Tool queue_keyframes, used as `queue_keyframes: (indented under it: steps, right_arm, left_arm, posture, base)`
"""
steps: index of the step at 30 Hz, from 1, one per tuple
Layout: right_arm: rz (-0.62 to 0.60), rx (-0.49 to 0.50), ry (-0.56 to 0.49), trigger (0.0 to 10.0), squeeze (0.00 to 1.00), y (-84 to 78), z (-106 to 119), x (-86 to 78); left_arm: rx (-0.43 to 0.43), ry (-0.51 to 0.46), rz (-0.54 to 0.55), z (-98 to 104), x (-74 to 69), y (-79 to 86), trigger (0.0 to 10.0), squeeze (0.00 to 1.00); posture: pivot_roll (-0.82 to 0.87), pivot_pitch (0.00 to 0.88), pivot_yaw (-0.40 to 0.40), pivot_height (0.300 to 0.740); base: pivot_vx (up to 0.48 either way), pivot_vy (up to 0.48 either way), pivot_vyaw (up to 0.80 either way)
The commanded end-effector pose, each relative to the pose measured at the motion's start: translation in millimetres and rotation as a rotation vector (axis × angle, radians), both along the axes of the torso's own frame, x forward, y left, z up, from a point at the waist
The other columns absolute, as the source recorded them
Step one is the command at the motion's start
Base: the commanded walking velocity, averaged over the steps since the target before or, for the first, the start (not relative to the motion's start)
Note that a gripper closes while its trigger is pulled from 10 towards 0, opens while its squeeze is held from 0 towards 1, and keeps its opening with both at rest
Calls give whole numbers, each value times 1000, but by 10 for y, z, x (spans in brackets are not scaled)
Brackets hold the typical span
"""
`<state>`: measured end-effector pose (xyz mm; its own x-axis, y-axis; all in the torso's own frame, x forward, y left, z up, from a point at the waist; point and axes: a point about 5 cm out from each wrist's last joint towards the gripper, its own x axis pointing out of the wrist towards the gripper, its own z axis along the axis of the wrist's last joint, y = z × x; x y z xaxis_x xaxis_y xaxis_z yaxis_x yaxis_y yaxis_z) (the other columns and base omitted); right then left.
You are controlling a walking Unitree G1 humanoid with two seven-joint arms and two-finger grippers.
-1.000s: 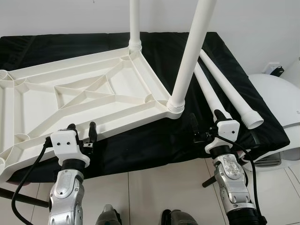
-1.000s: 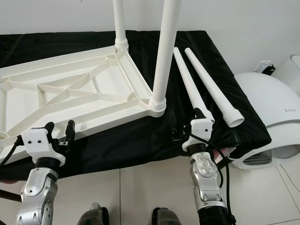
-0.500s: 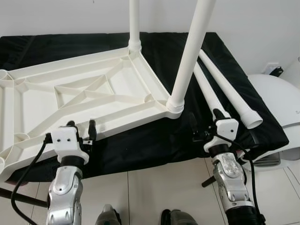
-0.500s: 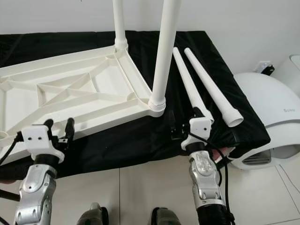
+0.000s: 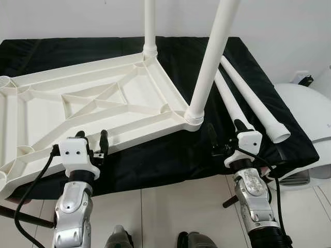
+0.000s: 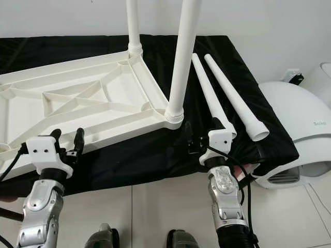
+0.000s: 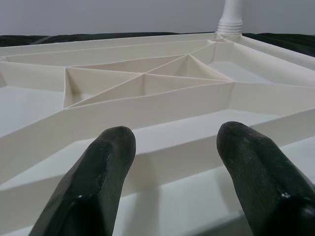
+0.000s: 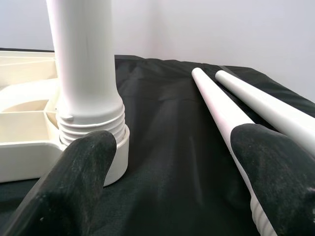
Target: Building children table
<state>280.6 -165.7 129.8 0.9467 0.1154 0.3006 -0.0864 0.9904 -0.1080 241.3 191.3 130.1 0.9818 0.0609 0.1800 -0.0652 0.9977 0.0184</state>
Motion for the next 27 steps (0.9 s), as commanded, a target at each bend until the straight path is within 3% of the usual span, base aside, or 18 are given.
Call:
queue_keyframes:
  steps: [1, 7, 14, 27]
  right_arm:
    - [7, 2, 18, 10000, 0, 24, -70, -38]
    - [18, 6, 27, 10000, 0, 73, -107, -56]
    - [59, -5, 93, 10000, 0, 121, -297, -137]
    - [53, -5, 89, 10000, 0, 119, -298, -136]
  left_arm:
    - [-16, 14, 63, -55, -47, 13, 10000, 0]
    - [-23, 34, 53, -109, -68, -25, 10000, 0]
    - [-44, 88, 1, -276, -134, -180, 10000, 0]
    - [-34, 75, 8, -256, -87, -149, 10000, 0]
  posture:
    - [63, 81, -34, 740]
    - [62, 84, -31, 740]
    - [63, 95, -35, 740]
    - [54, 102, -31, 740]
  base:
    - [0, 0, 0]
    - [0, 0, 0]
    - [0, 0, 0]
    - [0, 0, 0]
